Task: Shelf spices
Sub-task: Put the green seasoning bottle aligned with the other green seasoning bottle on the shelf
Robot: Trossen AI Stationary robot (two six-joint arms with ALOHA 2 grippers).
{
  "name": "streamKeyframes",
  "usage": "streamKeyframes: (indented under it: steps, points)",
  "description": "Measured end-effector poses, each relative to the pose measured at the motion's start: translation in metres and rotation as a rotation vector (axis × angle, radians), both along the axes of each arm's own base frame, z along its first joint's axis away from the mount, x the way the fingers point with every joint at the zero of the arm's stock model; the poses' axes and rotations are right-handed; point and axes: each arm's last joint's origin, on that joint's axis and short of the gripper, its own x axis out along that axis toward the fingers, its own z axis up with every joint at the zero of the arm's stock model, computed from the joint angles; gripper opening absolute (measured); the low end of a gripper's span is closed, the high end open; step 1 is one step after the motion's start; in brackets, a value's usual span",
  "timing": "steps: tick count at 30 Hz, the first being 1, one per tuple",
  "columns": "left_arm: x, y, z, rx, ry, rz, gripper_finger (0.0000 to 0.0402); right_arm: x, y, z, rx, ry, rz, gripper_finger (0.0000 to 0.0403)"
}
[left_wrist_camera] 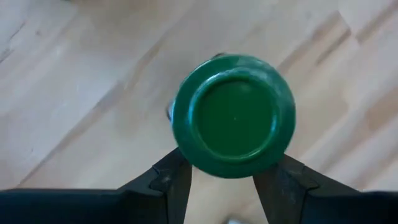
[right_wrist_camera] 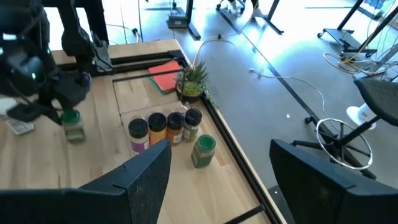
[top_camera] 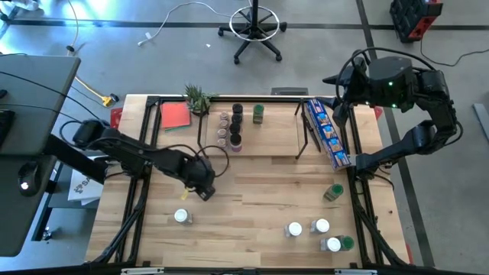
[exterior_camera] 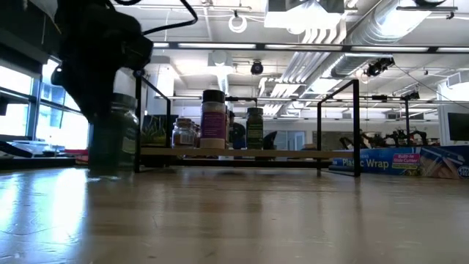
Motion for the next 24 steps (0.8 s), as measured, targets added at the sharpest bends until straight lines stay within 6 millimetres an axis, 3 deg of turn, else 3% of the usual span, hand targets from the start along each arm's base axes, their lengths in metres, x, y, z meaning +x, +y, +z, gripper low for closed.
streamKeyframes:
  steps: [5, 9, 15, 20, 24]
  points:
    - [0.013, -0.005, -0.006, -0.029, -0.043, 0.034, 0.0160, 0.001, 0.000, 0.002, -0.008, -0.027, 0.003, 0.0268]
    - [0.016, -0.003, -0.009, -0.099, -0.026, 0.013, 0.0194, 0.002, 0.000, 0.004, -0.013, -0.039, 0.005, 0.0268]
    - [0.014, -0.002, -0.006, -0.181, -0.013, -0.173, 0.0245, 0.002, 0.000, 0.004, -0.015, -0.037, 0.014, 0.0268]
    - [0.010, -0.004, -0.007, 0.036, -0.003, -0.432, 0.0242, 0.002, 0.000, 0.004, -0.016, -0.035, 0.015, 0.0268]
    - [0.010, -0.001, -0.007, 0.190, -0.005, -0.518, 0.0235, 0.002, 0.000, 0.003, -0.007, -0.038, 0.019, 0.0268]
